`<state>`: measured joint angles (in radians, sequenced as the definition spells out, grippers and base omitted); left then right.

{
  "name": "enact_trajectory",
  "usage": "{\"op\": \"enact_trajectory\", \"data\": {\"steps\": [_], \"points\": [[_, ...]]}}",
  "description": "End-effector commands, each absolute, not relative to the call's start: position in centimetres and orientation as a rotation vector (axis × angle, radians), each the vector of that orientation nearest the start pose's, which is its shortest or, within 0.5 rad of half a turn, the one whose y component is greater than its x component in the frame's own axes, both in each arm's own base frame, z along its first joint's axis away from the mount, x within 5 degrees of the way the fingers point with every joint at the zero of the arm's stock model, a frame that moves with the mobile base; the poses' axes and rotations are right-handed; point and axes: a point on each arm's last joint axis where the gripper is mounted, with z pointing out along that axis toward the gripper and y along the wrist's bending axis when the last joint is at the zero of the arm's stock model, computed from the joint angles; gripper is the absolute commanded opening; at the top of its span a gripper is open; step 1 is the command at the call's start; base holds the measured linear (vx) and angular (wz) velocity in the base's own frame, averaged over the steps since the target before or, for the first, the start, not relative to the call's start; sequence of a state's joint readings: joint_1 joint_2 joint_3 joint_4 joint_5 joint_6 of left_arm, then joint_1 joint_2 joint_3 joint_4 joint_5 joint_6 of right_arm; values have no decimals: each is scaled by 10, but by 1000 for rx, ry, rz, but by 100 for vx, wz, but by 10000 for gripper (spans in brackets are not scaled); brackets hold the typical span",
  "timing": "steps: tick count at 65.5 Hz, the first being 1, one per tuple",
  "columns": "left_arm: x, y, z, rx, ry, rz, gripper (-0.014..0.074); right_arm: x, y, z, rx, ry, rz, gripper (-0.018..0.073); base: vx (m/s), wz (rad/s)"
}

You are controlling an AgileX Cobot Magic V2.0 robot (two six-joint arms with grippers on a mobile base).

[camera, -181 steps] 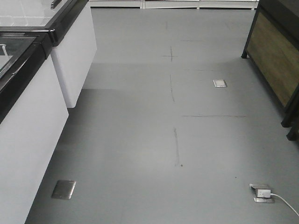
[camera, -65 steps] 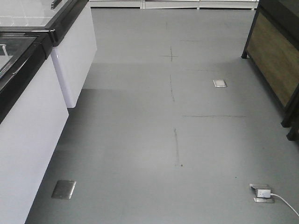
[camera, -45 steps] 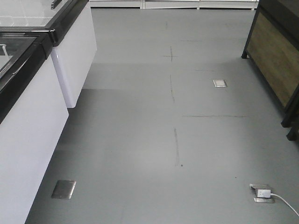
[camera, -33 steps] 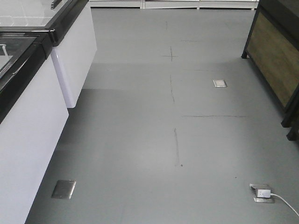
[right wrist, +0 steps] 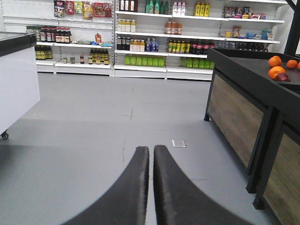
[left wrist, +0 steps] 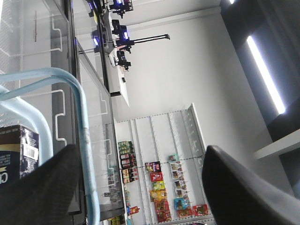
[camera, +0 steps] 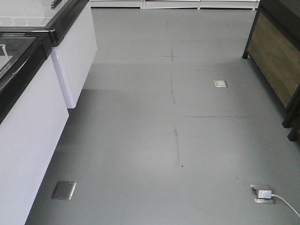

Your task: Left arm holds basket, right arm returns cookies

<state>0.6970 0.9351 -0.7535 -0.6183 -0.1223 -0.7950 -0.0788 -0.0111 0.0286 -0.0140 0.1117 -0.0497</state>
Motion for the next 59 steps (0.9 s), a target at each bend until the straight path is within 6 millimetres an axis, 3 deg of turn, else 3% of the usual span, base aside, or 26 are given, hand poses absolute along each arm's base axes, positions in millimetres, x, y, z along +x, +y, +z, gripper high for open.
{"op": "enact_trajectory", "data": {"steps": [1, 21, 45, 59], "points": [[154, 142, 383, -1367, 670, -495, 516, 56, -5, 195, 6, 1544, -121, -6, 0, 0], [178, 150, 364, -1479, 665, -592, 515, 56, -5, 195, 6, 1544, -121, -6, 0, 0], [211, 163, 377, -1503, 681, -666, 515, 56, -5, 195, 6, 1544, -121, -6, 0, 0], [223, 171, 370, -1540, 700, -665, 515, 56, -5, 195, 6, 1544, -121, -6, 0, 0]]}}
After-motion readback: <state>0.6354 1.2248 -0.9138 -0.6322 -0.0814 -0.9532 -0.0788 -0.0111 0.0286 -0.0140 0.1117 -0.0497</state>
